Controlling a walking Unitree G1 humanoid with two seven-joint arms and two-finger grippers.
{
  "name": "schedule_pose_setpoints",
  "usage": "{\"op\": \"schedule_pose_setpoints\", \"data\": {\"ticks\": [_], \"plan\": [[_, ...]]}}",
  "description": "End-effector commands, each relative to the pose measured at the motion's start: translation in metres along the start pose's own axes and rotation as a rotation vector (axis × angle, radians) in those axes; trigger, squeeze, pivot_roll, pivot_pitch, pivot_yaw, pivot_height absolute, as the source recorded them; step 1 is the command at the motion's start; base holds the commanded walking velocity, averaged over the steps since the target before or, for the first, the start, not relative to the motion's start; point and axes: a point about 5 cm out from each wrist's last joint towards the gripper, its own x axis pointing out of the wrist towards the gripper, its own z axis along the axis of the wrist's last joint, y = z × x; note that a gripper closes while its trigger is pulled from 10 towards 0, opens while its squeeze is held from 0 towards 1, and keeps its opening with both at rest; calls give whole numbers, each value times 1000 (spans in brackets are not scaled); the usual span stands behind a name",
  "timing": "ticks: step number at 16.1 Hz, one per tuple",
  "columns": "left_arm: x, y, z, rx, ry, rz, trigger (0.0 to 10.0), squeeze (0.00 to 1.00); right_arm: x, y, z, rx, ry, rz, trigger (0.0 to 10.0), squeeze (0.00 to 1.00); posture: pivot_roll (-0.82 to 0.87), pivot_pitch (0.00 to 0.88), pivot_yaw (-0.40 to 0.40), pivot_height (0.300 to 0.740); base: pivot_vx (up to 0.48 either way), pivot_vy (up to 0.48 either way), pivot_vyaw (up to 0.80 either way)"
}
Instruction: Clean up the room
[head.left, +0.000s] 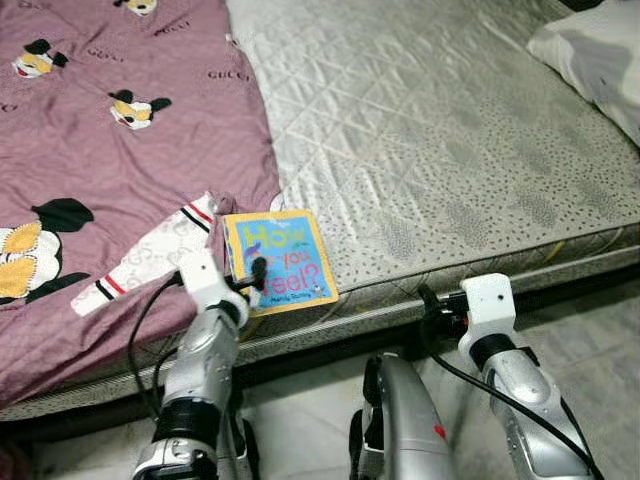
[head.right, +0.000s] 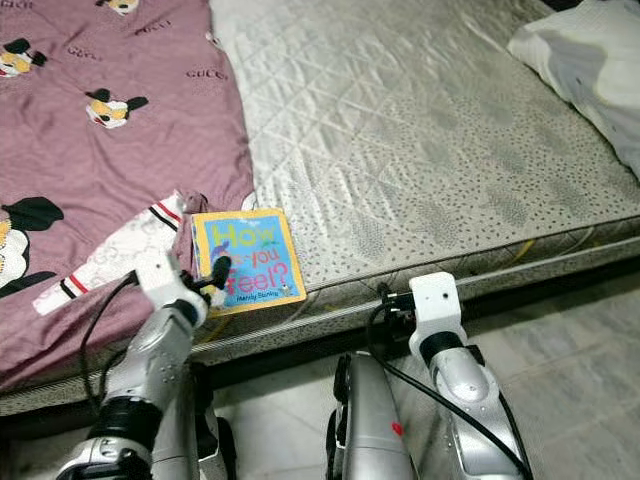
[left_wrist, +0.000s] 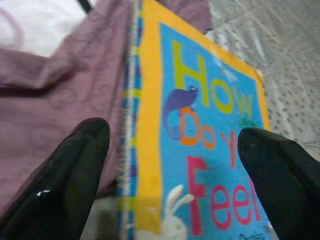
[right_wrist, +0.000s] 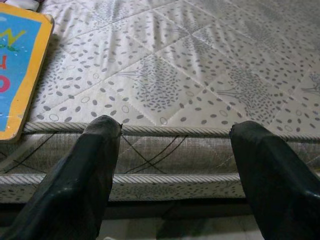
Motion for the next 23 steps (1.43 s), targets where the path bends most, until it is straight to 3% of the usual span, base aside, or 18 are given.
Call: {"op": "schedule_pose_setpoints", "data": {"ticks": [1, 4, 10, 13, 14, 16, 17, 23], "plan": [[-2, 1, -17, -3, 69, -14, 10000, 0, -3, 0, -3, -2, 22, 2, 10000, 0, -144, 260, -24, 575, 0, 0, 0], [-2, 3, -28, -12, 129, -19, 10000, 0, -1, 3, -1, -3, 18, 9, 10000, 0, -139, 256, -24, 575, 0, 0, 0], [-3, 2, -33, -38, 133, -15, 10000, 0, 1, 3, 0, -7, 18, 8, 10000, 0, -136, 248, -24, 575, 0, 0, 0], [2, 1, -35, -212, 182, -100, 9961, 0, 2, 2, 2, -15, 12, 7, 10000, 0, -149, 248, -32, 575, 0, 0, 0], [2, 2, -35, -226, 193, -104, 6157, 0, 2, 2, 3, -17, 10, 8, 10000, 0, -149, 248, -32, 575, 0, 0, 0], [3, 7, -38, -258, 232, -101, 824, 0, 2, 1, 5, -26, 2, 7, 10000, 0, -149, 248, -32, 575, 0, 0, 0], [3, 10, -40, -243, 255, -88, 0, 0, 2, 0, 6, -29, 1, 5, 10000, 0, -164, 243, -33, 575, 0, 0, 0], [7, 14, -33, -301, 234, -85, 0, 0, 1, -3, 11, -43, -23, -2, 10000, 0, -169, 241, -34, 575, 0, 0, 0]]}}
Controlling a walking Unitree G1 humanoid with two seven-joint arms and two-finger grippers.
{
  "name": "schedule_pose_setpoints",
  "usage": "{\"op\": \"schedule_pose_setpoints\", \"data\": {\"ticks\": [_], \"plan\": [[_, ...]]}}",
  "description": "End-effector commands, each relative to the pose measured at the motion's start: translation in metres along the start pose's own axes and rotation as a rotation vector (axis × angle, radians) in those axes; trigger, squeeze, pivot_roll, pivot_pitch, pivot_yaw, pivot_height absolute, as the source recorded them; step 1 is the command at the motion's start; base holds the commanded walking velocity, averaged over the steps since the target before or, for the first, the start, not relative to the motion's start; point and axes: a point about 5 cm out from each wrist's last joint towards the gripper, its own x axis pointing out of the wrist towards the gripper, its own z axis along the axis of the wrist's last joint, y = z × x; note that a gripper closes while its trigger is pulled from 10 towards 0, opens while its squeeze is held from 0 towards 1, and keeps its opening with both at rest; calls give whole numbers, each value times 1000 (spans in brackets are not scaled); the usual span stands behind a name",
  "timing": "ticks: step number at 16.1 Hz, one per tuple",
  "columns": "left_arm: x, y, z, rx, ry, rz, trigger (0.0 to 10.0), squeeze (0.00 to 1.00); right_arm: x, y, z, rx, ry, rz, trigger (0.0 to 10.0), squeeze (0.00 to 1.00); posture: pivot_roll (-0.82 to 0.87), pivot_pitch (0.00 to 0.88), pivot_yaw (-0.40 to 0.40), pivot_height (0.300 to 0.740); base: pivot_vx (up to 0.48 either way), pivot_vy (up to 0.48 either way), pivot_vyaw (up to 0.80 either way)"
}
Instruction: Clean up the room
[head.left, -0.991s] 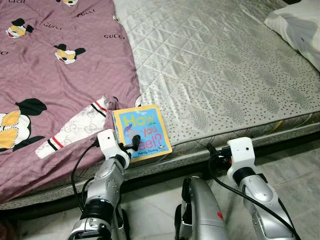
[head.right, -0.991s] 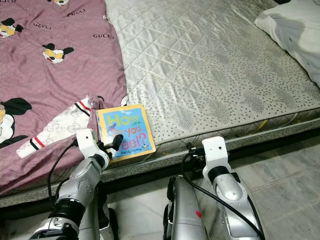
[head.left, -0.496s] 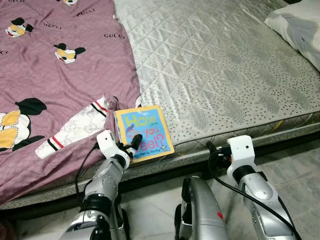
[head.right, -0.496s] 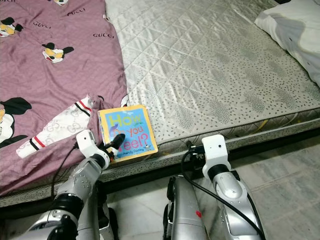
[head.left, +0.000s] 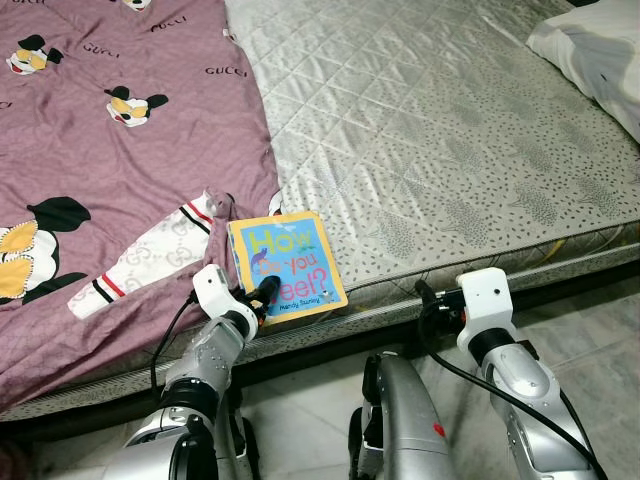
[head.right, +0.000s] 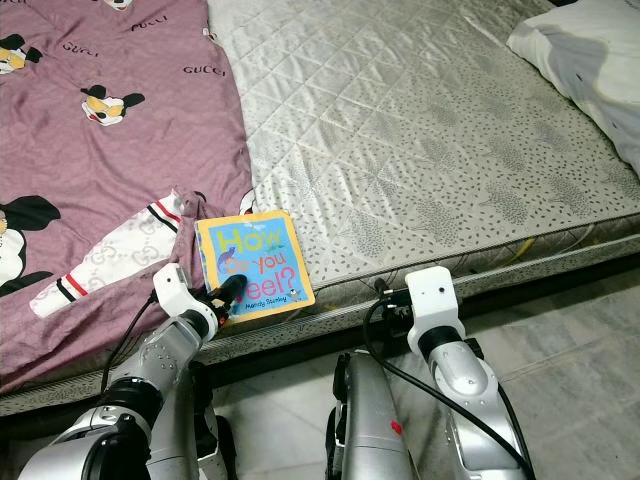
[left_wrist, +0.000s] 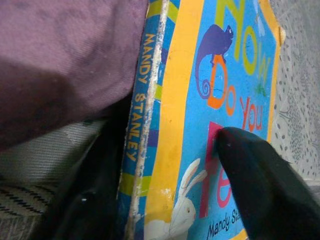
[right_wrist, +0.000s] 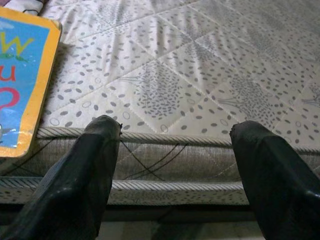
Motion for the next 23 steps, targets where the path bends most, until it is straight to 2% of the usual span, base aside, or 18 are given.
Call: {"op": "schedule_pose_setpoints", "data": {"ticks": [1, 2, 3, 4, 7, 9, 10, 12, 14, 20, 23], "plan": [[0, 0, -3, -26, 17, -32, 0, 0, -2, -3, 8, 21, -40, 14, 10000, 0, -173, 240, -34, 575, 0, 0, 0], [0, -1, -3, -26, 22, -42, 0, 0, -3, -2, 13, 48, -56, 56, 10000, 0, -174, 238, -33, 575, 0, 0, 0], [0, -2, -3, -28, 31, -65, 0, 0, -5, 4, 21, 99, -74, 163, 10000, 0, -174, 239, -32, 575, 0, 0, 0], [1, -2, -3, -26, 34, -68, 0, 0, -8, 8, 23, 104, -73, 235, 10000, 0, -178, 238, -31, 575, 0, 0, 0], [1, -1, 2, -42, -18, -64, 0, 0, -19, 13, 12, 115, 5, 385, 10000, 0, -180, 237, -30, 575, 0, 0, 0], [1, -3, 5, -46, -30, -82, 0, 0, -27, 18, 5, 90, 53, 491, 10000, 0, -182, 235, -27, 575, 0, 0, 0], [2, -3, 5, -45, -27, -88, 0, 0, -28, 19, 6, 99, 57, 508, 10000, 0, -182, 234, -25, 575, 0, 0, 0], [2, -7, 8, -24, -35, -124, 0, 0, -25, 17, 4, 33, 60, 482, 10000, 0, -180, 232, -26, 575, 0, 0, 0], [3, -9, 12, -30, -55, -143, 0, 0, -25, 16, 3, 8, 57, 476, 10000, 0, -179, 232, -27, 575, 0, 0, 0], [4, -15, 16, -35, -102, -169, 0, 0, -18, 14, 4, -34, 43, 445, 10000, 0, -177, 228, -31, 575, 0, 0, 0], [4, -16, 21, -9, -127, -177, 0, 0, -18, 16, 6, -33, 28, 446, 10000, 0, -177, 225, -30, 575, 0, 0, 0]]}}
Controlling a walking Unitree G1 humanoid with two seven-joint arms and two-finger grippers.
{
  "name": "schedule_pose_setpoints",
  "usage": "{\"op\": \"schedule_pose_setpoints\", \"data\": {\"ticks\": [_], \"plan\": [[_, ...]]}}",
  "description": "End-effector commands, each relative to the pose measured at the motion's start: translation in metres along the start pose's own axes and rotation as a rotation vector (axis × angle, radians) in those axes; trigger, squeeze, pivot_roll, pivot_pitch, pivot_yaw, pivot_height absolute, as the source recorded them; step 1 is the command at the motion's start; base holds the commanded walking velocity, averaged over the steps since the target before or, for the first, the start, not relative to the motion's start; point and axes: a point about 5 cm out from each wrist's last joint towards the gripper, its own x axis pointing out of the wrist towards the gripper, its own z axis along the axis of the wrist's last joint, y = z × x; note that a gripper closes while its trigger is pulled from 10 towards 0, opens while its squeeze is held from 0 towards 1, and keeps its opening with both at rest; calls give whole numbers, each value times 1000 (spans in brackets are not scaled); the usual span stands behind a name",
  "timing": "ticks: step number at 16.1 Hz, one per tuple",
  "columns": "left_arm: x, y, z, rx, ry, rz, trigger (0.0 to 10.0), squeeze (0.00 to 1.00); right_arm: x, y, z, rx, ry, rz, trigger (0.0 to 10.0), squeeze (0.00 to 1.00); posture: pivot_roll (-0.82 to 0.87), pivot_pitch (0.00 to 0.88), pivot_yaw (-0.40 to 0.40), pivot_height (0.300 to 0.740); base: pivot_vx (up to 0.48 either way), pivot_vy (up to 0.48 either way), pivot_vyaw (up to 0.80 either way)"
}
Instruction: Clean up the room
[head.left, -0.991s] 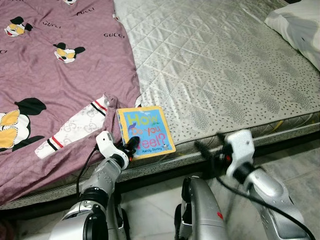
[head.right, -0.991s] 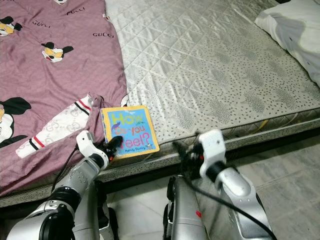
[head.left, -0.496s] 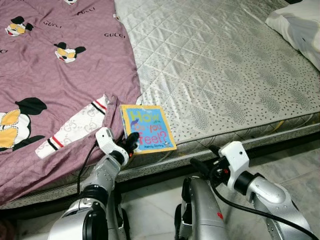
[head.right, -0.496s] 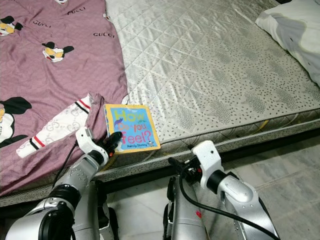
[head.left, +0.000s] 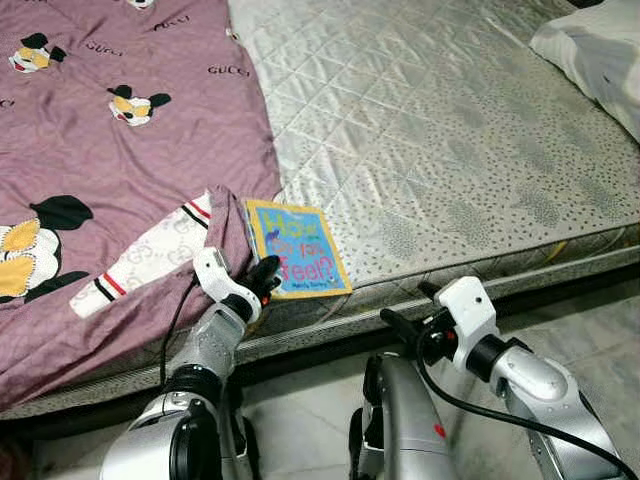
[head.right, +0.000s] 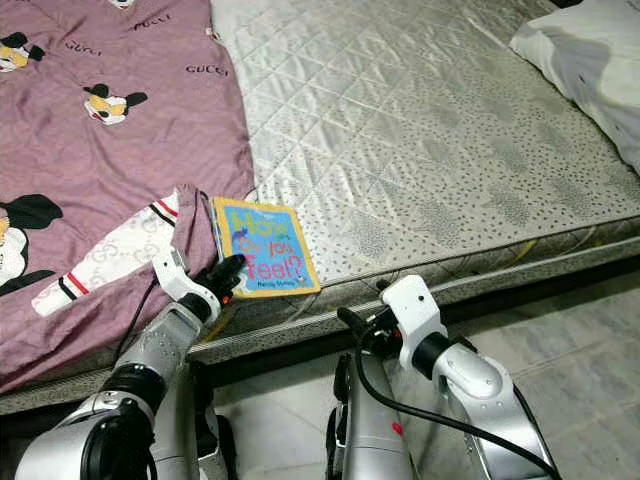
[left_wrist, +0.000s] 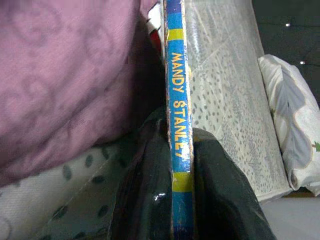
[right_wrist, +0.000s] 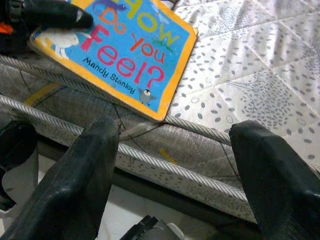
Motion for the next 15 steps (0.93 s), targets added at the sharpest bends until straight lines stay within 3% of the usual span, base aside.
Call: {"op": "schedule_pose_setpoints", "data": {"ticks": [1, 4, 6, 9, 11, 13, 15], "plan": [[-2, 3, 6, 31, -38, 11, 0, 0, -1, 3, -2, 2, 2, 5, 10000, 0, -175, 221, -28, 575, 0, 0, 0], [0, -4, 14, 78, -82, -44, 0, 0, 3, 6, -3, 11, -9, -6, 10000, 0, -157, 207, -20, 575, 0, 0, 0], [3, -21, 21, 140, -104, -145, 0, 0, 13, 9, 2, 51, -55, -72, 10000, 0, -124, 177, -7, 575, 0, 0, 0], [-3, -31, 35, 236, -196, -149, 0, 0, 25, 14, 5, 128, -93, -135, 10000, 0, -82, 144, 6, 575, 0, 0, 0], [-24, -25, 40, 385, -245, -103, 0, 0, 30, 8, 16, 220, -169, -245, 10000, 0, -46, 123, 20, 575, 0, 0, 0], [-47, -17, 35, 469, -231, -63, 0, 0, 38, 0, 28, 320, -230, -346, 10000, 0, -16, 104, 36, 575, 0, 0, 0], [-63, -12, 28, 493, -223, -11, 0, 0, 45, -2, 35, 406, -262, -397, 10000, 0, 5, 98, 45, 575, 0, 0, 0]]}}
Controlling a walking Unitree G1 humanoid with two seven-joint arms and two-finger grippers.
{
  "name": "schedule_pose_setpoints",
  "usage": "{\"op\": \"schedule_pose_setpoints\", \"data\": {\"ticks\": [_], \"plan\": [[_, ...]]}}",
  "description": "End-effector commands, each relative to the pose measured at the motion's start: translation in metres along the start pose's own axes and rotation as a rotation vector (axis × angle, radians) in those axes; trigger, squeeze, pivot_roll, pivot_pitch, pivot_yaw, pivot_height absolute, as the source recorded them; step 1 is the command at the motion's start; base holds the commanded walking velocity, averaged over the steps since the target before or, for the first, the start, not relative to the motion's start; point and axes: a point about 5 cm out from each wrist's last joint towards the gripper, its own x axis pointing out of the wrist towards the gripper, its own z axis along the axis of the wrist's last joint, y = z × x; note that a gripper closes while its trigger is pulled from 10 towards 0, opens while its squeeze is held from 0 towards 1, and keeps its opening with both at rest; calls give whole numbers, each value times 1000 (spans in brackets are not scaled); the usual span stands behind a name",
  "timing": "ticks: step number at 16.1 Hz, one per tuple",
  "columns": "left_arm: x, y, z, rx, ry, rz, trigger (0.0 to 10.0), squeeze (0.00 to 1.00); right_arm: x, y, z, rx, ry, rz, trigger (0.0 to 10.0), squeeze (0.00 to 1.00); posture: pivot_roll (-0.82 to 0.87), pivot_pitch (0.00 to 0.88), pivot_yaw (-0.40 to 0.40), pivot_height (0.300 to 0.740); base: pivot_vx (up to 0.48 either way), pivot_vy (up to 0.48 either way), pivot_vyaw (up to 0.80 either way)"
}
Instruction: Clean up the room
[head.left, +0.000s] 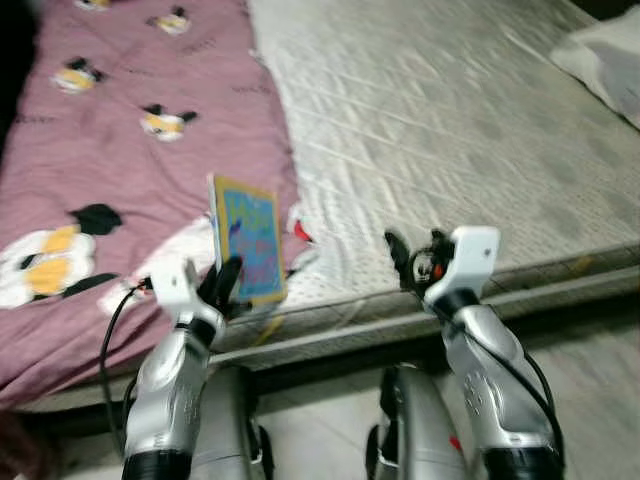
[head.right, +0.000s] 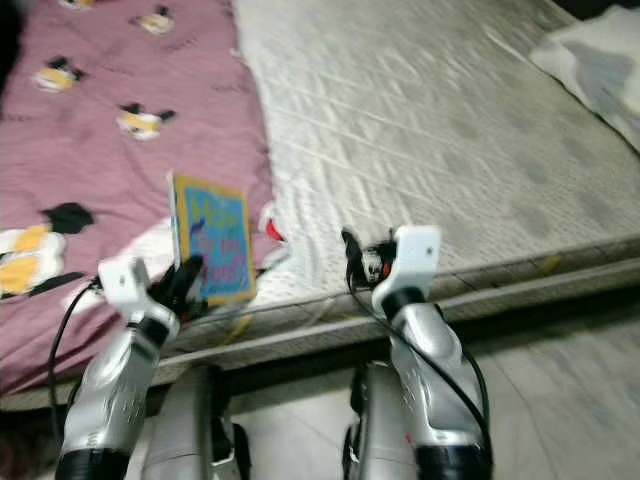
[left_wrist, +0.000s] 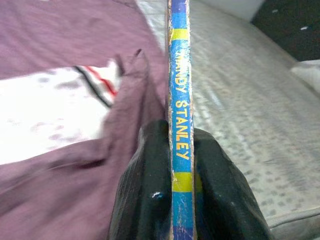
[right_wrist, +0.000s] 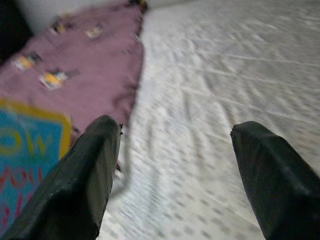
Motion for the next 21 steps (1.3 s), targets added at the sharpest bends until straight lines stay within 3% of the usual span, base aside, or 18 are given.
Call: {"op": "schedule_pose_setpoints", "data": {"ticks": [1, 3, 6, 11, 16, 21], "plan": [[0, -5, 9, 29, -27, -15, 0, 0, -1, -3, -4, 27, -5, -25, 10000, 0, 24, 94, 47, 575, 0, 0, 0], [2, -14, 3, 29, -3, -51, 0, 0, 9, -3, 6, 101, -54, -54, 10000, 0, 25, 91, 44, 587, 0, 0, 0], [8, -28, 6, 21, -8, -69, 0, 0, 15, -6, 14, 77, -77, -58, 10000, 0, 11, 90, 45, 621, 0, 0, 0], [5, -36, 0, 19, 10, -90, 0, 0, 12, -8, 12, 76, -74, -59, 10000, 0, 1, 91, 51, 675, 0, 0, 0], [7, -34, -5, 24, 41, -77, 0, 0, 13, -12, 13, 61, -71, -72, 10000, 0, -4, 87, 47, 732, 0, 0, 0], [5, -44, -14, 7, 69, -108, 0, 0, 9, -21, 7, 42, -53, -114, 10000, 0, -11, 79, 49, 740, 0, 0, 0]]}}
